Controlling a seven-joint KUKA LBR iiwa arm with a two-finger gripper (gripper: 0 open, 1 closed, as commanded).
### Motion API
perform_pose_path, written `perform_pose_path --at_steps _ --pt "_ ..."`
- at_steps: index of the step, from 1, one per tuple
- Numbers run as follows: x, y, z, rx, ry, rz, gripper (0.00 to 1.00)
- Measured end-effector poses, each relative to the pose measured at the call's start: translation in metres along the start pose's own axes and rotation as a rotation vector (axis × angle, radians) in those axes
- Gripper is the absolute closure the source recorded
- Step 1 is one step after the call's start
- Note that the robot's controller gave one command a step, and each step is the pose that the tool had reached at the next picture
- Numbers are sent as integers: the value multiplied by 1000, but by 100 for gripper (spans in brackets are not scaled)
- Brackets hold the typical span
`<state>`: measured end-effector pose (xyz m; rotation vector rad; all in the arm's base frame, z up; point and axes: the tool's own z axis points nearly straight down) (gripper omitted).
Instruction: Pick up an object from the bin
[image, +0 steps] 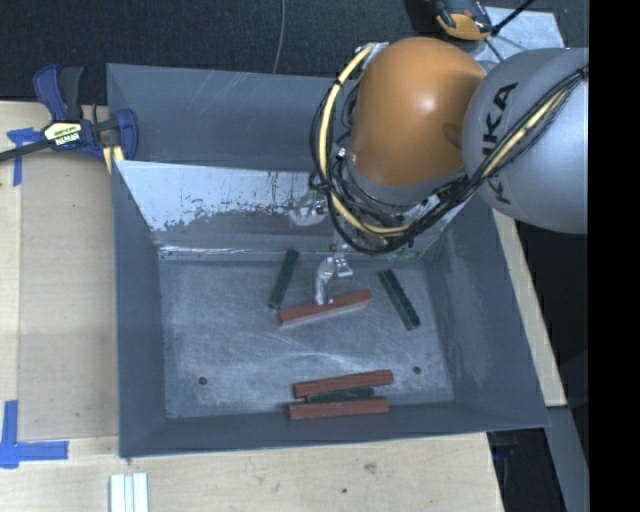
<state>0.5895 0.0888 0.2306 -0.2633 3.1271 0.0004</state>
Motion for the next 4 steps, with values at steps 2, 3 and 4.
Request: perform_pose_path --at_steps 2,3,4 --pt "6 -15 122 1 -3 -61 0" --pt "2 -75 153 3 -21 -53 100" --pt "2 -75 153 3 -21 -52 100"
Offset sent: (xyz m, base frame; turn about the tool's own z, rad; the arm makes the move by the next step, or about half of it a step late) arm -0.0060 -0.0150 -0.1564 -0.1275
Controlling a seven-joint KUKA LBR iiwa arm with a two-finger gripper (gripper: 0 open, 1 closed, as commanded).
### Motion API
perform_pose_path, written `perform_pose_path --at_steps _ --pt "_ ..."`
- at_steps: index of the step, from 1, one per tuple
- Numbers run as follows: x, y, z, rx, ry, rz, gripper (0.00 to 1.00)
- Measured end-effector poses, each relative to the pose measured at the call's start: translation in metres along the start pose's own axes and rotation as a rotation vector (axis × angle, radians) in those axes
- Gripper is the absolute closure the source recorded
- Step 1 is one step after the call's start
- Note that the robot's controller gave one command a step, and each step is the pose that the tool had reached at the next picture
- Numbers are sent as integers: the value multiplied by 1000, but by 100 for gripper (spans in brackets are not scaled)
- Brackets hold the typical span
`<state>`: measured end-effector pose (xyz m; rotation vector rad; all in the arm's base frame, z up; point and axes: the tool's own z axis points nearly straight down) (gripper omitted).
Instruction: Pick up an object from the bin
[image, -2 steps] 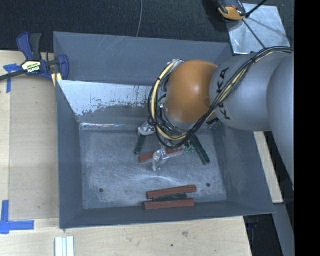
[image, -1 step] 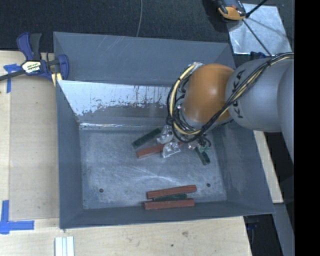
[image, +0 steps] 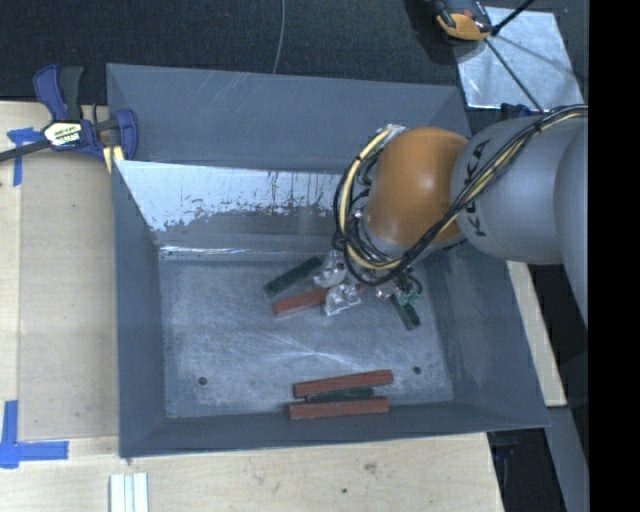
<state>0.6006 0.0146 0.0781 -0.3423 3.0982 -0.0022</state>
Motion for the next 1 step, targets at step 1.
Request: perform_pose_path --at_steps 1 --pt "-28 37 -128 -4 20 -24 100"
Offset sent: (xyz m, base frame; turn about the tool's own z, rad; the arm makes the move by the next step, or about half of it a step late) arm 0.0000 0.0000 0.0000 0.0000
